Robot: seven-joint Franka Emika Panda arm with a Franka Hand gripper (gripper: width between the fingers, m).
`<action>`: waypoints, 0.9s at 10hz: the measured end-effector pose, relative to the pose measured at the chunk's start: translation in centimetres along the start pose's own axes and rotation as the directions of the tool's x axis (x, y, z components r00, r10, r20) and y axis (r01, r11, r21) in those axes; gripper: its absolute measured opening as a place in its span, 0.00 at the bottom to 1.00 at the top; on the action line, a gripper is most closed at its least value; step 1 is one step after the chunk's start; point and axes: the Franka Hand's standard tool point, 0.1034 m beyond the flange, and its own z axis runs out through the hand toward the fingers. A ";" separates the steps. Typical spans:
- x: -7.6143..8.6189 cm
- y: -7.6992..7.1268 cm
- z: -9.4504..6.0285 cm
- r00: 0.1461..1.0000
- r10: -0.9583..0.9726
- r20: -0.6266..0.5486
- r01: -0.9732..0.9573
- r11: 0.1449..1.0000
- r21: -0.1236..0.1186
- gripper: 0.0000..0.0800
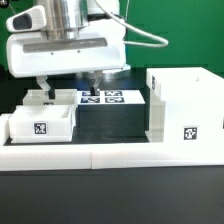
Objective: Assemble drawer
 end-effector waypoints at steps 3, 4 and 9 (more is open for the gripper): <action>0.1 -0.1 0.0 1.000 -0.001 0.000 0.001 1.000 0.001 0.81; 0.1 -0.1 0.0 1.000 -0.001 0.000 0.001 1.000 0.001 0.81; -0.7 1.3 2.4 0.998 -0.055 -0.009 0.054 0.998 -0.032 0.81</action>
Offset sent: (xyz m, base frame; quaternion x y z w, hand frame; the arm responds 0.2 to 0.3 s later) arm 0.0000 0.0000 0.0000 0.0000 0.0000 0.0000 1.0000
